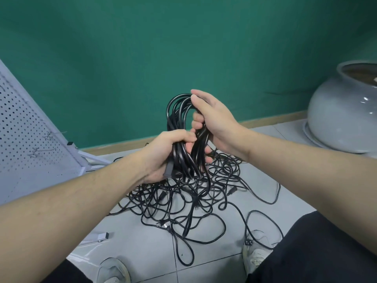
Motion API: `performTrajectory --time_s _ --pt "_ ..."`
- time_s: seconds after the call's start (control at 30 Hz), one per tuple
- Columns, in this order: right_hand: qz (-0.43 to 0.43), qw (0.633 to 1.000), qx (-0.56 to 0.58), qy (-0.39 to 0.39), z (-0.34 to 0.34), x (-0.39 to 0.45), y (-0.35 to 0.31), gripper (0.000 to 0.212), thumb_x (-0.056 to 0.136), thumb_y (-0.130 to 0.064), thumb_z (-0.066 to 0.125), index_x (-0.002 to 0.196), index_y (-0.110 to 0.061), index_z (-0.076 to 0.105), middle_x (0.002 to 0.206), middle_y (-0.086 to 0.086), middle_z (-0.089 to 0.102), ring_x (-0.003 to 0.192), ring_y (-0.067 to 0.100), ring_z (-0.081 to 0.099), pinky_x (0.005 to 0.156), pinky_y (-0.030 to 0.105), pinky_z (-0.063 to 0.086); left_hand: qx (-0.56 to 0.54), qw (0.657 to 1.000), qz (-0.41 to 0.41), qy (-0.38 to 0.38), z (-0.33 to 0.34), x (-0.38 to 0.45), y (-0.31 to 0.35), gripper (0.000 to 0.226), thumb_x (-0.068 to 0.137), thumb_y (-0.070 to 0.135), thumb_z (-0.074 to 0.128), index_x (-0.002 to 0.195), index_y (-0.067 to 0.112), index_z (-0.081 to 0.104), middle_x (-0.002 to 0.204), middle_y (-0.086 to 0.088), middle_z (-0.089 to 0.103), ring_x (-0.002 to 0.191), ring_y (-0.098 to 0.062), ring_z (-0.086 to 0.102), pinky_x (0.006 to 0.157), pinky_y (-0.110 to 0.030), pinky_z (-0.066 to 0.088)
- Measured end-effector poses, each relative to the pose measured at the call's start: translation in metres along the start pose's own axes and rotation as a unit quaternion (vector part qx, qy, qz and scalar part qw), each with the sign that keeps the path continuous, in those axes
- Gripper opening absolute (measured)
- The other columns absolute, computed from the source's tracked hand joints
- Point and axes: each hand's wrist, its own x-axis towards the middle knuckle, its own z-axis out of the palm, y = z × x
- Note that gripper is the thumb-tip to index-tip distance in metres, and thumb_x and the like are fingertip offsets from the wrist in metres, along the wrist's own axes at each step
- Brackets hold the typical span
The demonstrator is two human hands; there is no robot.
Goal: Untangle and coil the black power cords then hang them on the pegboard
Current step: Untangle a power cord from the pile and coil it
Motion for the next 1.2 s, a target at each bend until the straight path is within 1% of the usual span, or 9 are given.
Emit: performTrajectory --time_s 0.1,0.23,0.4,0.57,0.77,0.87,1.0,1.1,1.2 --pt "-0.002 0.998 -0.061 -0.014 -0.003 -0.001 0.002 0.032 0.105 -0.044 0.047 0.127 -0.023 0.057 0.066 0.0 0.058 0.059 0.017 0.055 0.059 0.029 0.049 -0.031 1.0 0.004 0.003 0.002 -0.002 -0.002 0.01 0.082 0.017 0.06 0.082 0.007 0.06 0.09 -0.015 0.065 0.081 -0.03 0.064 0.106 -0.064 0.046" --pt "0.139 0.971 -0.099 -0.166 -0.027 -0.004 0.022 0.048 0.105 -0.058 0.026 0.106 -0.022 0.059 0.082 0.001 0.066 0.077 0.02 0.06 0.082 0.036 0.049 -0.042 0.997 0.049 0.039 0.0 -0.007 0.003 0.046 0.096 0.018 0.053 0.052 0.012 0.064 0.084 -0.009 0.059 0.073 -0.023 0.058 0.105 -0.057 0.048" --pt "0.183 0.8 -0.442 -0.363 -0.046 -0.019 0.048 0.027 0.085 -0.034 0.057 0.107 -0.02 0.065 0.085 -0.004 0.074 0.093 0.018 0.07 0.093 0.036 0.047 -0.089 0.984 0.11 0.105 -0.01 -0.012 0.026 0.038 0.083 0.032 0.068 0.051 0.018 0.052 0.08 -0.005 0.063 0.068 -0.02 0.057 0.081 -0.042 0.054" --pt "0.105 0.86 -0.435 -0.245 -0.042 -0.018 0.026 0.019 0.098 -0.043 0.061 0.099 -0.028 0.073 0.064 -0.005 0.04 0.056 0.012 0.038 0.055 0.021 0.037 0.028 0.961 0.104 0.254 -0.031 -0.006 0.034 0.038 0.094 0.042 0.067 0.062 0.022 0.071 0.079 0.002 0.064 0.069 -0.013 0.057 0.068 -0.028 0.046" --pt "-0.013 0.902 -0.431 -0.011 -0.056 0.001 0.007 0.027 0.101 -0.041 0.057 0.092 -0.024 0.075 0.044 -0.014 0.041 0.043 0.008 0.036 0.044 0.021 0.027 0.081 0.96 0.054 0.262 -0.04 -0.011 0.03 0.025 0.094 0.042 0.067 0.084 0.027 0.084 0.086 0.003 0.062 0.071 -0.014 0.052 0.069 -0.03 0.046" --pt "0.003 0.833 -0.554 0.004 -0.071 0.013 0.019 0.022 0.105 -0.035 0.05 0.116 -0.023 0.066 0.096 -0.01 0.071 0.071 0.013 0.06 0.062 0.022 0.043 0.004 0.968 0.084 0.236 -0.035 -0.011 0.034 0.024 0.093 0.038 0.068 0.087 0.022 0.084 0.078 0.001 0.063 0.069 -0.016 0.054 0.08 -0.037 0.046" --pt "0.062 0.679 -0.729 -0.068 -0.078 0.009 0.039 0.042 0.1 -0.024 0.047 0.139 -0.038 0.046 0.141 0.007 0.049 0.123 0.026 0.048 0.102 0.041 0.041 -0.079 0.964 0.132 0.218 -0.024 -0.006 0.039 0.022 0.093 0.037 0.068 0.087 0.022 0.083 0.078 -0.001 0.062 0.065 -0.017 0.056 0.086 -0.041 0.043" --pt "-0.02 0.78 -0.617 -0.097 -0.054 -0.001 0.033 0.023 0.099 -0.025 0.049 0.117 -0.027 0.064 0.123 0.001 0.061 0.118 0.019 0.053 0.1 0.038 0.042 -0.106 0.955 0.157 0.23 -0.018 -0.001 0.038 0.023 0.094 0.038 0.068 0.085 0.023 0.083 0.076 0.0 0.061 0.066 -0.017 0.052 0.088 -0.043 0.04" --pt "0.165 0.881 -0.389 -0.215 -0.03 -0.018 0.029 0.046 0.107 -0.04 0.031 0.119 -0.013 0.066 0.107 0.0 0.076 0.106 0.016 0.068 0.096 0.037 0.049 -0.121 0.943 0.177 0.255 -0.018 0.002 0.04 0.025 0.095 0.04 0.066 0.086 0.024 0.083 0.075 0.002 0.06 0.067 -0.017 0.05 0.086 -0.044 0.04"
